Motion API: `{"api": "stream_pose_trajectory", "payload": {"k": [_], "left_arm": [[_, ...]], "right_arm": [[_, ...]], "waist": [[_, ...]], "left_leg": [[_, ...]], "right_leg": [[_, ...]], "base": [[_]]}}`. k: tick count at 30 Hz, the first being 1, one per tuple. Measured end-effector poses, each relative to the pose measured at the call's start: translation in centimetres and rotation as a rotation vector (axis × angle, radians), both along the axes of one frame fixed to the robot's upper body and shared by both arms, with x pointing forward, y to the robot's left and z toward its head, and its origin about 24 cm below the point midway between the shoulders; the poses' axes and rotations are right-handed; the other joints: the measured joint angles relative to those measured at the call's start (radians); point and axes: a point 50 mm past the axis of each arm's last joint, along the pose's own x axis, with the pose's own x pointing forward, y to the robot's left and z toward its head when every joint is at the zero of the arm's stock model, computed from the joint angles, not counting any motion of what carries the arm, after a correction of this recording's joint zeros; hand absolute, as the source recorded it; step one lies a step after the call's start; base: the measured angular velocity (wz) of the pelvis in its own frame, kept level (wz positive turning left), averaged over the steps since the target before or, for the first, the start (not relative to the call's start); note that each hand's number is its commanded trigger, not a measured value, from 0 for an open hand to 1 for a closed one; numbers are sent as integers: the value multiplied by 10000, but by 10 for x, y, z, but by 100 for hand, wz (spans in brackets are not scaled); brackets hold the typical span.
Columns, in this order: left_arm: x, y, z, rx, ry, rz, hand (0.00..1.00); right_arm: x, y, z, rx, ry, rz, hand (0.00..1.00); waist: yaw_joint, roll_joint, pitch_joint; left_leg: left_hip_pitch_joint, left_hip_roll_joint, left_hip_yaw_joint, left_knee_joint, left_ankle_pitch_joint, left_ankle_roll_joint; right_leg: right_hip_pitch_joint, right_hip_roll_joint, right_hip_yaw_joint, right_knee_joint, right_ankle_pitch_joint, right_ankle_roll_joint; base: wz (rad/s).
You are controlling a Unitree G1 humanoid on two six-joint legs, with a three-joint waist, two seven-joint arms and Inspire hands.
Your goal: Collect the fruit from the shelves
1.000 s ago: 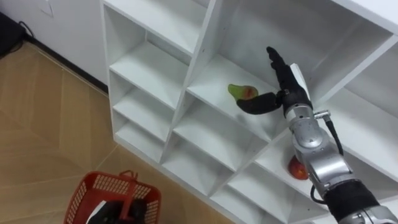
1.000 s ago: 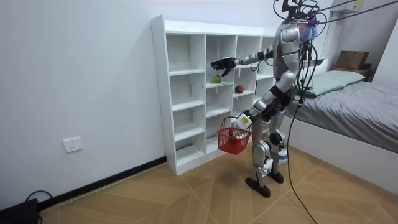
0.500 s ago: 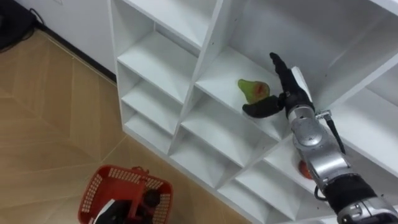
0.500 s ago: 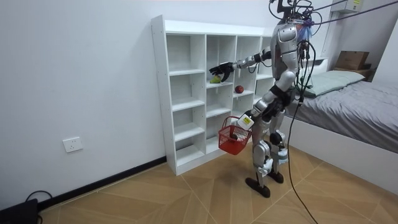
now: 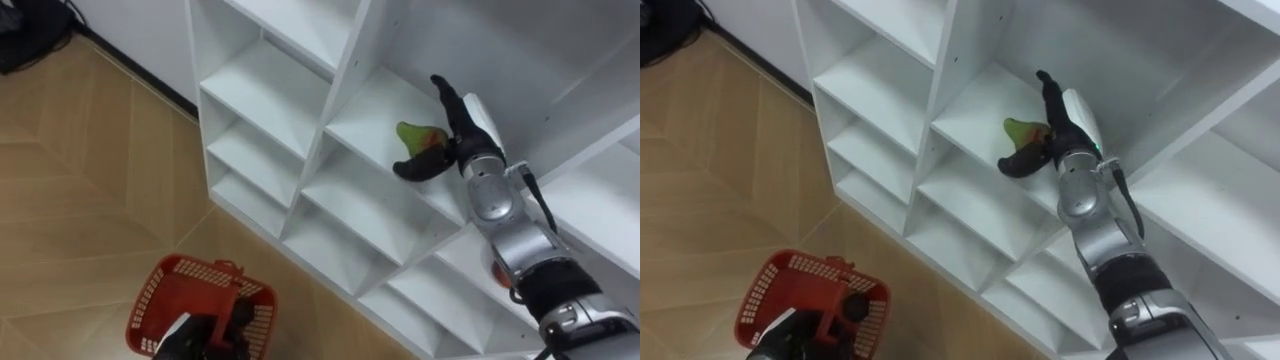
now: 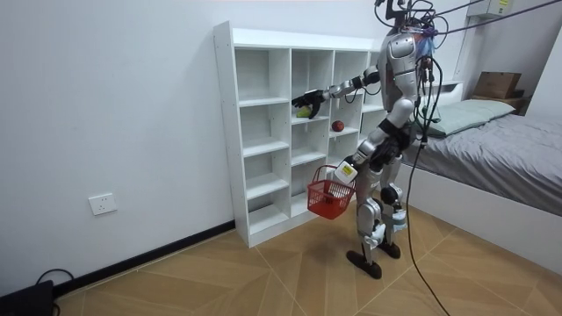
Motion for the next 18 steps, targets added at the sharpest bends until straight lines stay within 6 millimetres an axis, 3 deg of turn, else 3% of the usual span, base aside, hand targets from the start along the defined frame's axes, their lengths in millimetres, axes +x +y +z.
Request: {"api": "stream_pose_trajectory", "payload": {"k": [18], "left_arm": [[7, -3, 2, -278, -180, 64, 100]], "right_arm": [[6, -5, 3, -174, 65, -161, 0]], "waist": [[-21, 4, 5]], "left_leg": [[-118, 98, 155, -28, 3, -2]], "right_leg": [[-219, -11, 3, 119, 0, 0]], "base": [[-2]]}}
